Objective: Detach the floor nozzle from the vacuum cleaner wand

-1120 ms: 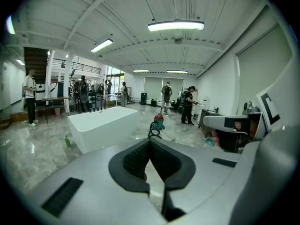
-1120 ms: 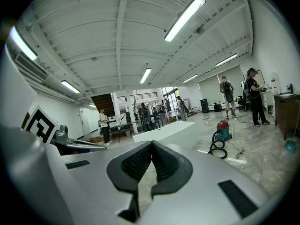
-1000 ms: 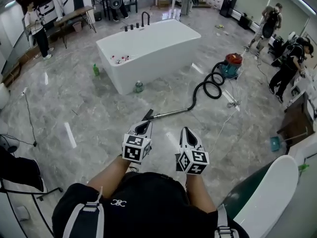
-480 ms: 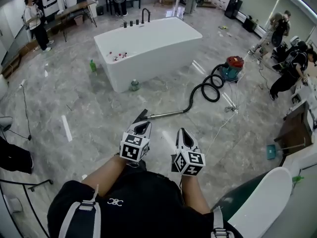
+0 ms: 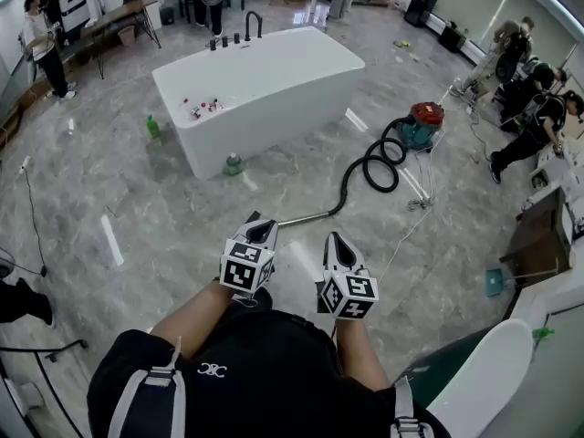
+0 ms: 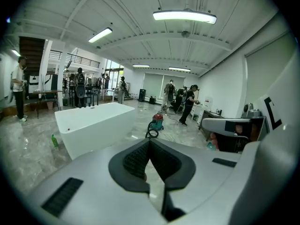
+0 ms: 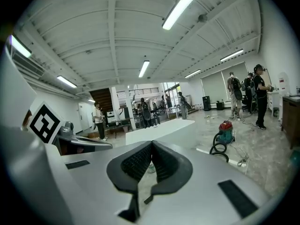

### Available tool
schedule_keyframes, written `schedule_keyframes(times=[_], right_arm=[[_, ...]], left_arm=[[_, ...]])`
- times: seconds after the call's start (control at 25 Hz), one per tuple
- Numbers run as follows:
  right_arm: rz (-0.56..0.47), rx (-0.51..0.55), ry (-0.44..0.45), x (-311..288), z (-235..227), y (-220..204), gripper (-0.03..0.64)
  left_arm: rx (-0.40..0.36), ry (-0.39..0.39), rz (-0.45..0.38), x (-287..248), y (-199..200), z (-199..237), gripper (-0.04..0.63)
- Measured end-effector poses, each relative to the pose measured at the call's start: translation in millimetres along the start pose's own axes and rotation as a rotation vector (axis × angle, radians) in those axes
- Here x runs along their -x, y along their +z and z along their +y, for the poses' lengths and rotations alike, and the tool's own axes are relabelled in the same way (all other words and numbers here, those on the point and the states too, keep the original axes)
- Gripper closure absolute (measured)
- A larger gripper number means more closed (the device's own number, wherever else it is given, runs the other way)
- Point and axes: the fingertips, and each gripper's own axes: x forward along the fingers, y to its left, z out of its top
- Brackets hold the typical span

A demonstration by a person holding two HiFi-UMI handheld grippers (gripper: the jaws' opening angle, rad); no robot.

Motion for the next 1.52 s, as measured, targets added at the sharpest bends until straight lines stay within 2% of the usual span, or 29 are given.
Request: schedule_keyframes(times=[0.24, 0.56, 0.88, 1.2, 1.28, 1.4, 1.52], right_arm=[[0.021, 0.005, 0.008, -84, -11, 33, 0.61], [0.082, -0.018, 0.035, -198, -7, 55, 0.61], [0.14, 0.003, 0.076, -261, 11, 52, 0.609], [0.144, 0.021, 0.119, -305, 8, 68, 0.609], [0.155, 0.077, 0.123, -311, 9, 67, 0.609], [0.17, 0.235, 0.163, -319, 17, 58, 0.609], [0.19, 0.241, 0.228, -340, 10, 50, 0.609]], left_arm=[[0.012, -0.021, 0.01, -61, 45, 51, 0.594], [0.066, -0.012, 0.033, -126, 78, 137, 0.594], [0.098, 0.01, 0.039, -162, 92, 195, 0.594], [0.09, 0.048, 0.04, -178, 100, 221, 0.594], [0.109, 0.069, 0.046, -182, 103, 231, 0.594], [0.176, 0.101, 0.068, -188, 99, 248, 0.594], [0.237, 0.133, 0.069, -207, 99, 263, 0.594]])
